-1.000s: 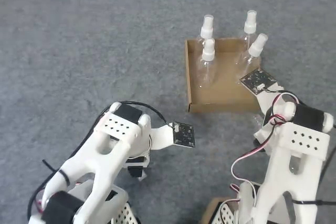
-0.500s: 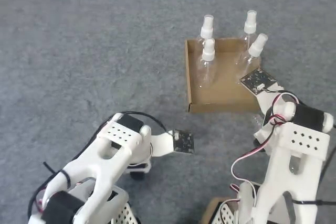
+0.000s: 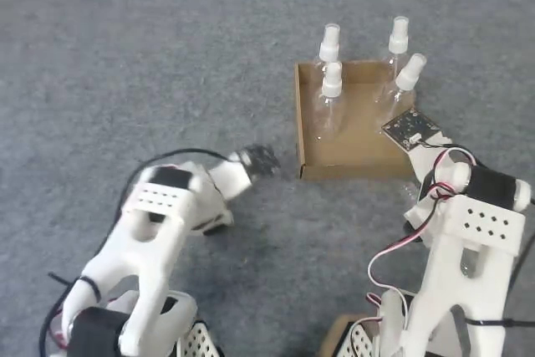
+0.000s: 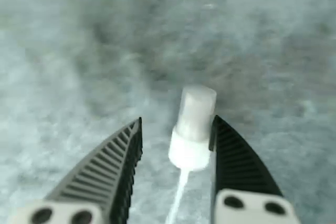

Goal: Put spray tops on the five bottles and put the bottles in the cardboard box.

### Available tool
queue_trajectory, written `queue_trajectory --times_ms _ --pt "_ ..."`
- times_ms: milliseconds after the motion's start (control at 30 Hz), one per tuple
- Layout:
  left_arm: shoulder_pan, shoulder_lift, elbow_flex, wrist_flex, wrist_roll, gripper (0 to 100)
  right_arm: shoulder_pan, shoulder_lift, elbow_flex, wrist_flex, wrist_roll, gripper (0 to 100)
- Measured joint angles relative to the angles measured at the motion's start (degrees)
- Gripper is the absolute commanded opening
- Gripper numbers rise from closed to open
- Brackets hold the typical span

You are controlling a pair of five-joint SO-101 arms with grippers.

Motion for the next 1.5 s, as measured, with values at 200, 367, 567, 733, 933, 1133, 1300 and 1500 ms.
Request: queue_trajectory --times_ms 200,367,567,733,933,1133,1300,1500 --pt "-1.9 0.0 -0.9 -0.5 0.8 19 0.0 0.0 0.0 0.0 0.0 0.6" --pt "-1.9 0.0 0.0 -5.9 3.6 19 0.0 0.0 0.0 0.0 0.0 0.6" --pt "0.4 0.0 4.1 -8.4 4.1 19 0.0 0.0 0.0 0.0 0.0 0.6" --pt "1.2 0.0 6.2 -9.8 5.1 13 0.7 0.0 0.0 0.0 0.1 0.6" --pt "1.7 0.0 7.4 -10.2 11.5 3 5.9 -0.1 -1.8 -1.9 0.1 0.6" --pt "1.6 0.1 0.4 -5.8 20.8 1 12.0 -0.2 -2.1 -5.5 3.3 0.6" --pt "1.8 0.1 -11.0 1.7 30.1 1 16.4 2.6 -2.2 -12.3 3.4 0.6" --pt "1.8 0.1 -18.7 4.3 39.3 1 19.3 19.5 -5.1 -25.8 -0.2 0.6"
